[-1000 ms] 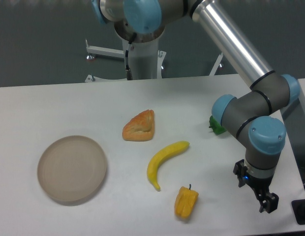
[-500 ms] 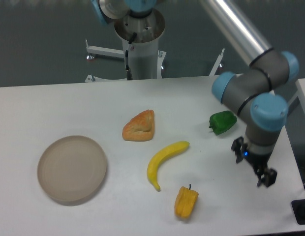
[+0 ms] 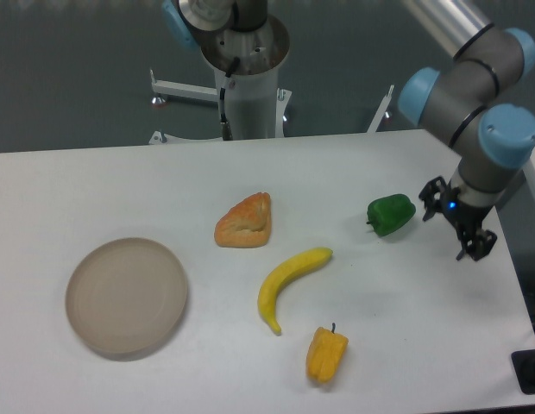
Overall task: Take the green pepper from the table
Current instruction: 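Raise the open gripper up and over toward the green pepper, then lower the open gripper down onto the green pepper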
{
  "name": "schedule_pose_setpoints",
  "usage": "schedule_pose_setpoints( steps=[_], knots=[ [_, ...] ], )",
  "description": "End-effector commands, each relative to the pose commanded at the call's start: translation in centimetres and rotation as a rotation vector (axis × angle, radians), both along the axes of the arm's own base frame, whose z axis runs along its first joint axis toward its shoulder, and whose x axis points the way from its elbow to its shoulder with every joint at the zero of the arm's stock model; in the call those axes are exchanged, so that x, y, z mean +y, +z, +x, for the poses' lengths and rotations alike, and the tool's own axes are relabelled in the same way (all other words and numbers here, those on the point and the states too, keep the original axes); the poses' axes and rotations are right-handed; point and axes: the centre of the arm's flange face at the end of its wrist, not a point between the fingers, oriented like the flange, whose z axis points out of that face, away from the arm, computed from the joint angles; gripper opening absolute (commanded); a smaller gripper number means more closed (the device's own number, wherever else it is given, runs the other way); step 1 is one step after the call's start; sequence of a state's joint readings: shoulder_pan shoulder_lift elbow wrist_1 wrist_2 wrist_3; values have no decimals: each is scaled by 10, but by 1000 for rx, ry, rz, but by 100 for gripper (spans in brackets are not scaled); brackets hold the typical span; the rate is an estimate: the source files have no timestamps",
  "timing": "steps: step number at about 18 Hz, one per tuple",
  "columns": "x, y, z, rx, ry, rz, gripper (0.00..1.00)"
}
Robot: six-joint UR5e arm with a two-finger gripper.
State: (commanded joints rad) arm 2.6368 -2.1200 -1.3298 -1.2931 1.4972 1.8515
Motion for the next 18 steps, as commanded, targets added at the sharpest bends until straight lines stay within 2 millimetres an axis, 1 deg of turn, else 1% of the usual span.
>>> schedule_pose_setpoints(
  steps=[2, 5, 7, 8, 12, 15, 18],
  knots=[
    [-3, -3, 2, -10, 3, 0, 100],
    [-9, -9, 14, -44, 4, -9, 100],
    [-14, -25, 24, -76, 9, -12, 100],
    [-17, -29, 29, -89, 12, -7, 100],
    [-20, -21, 38, -106, 33, 26, 100],
    [-21, -29, 44, -130, 41, 30, 100],
    [-19, -31, 45, -134, 50, 28, 100]
  ],
)
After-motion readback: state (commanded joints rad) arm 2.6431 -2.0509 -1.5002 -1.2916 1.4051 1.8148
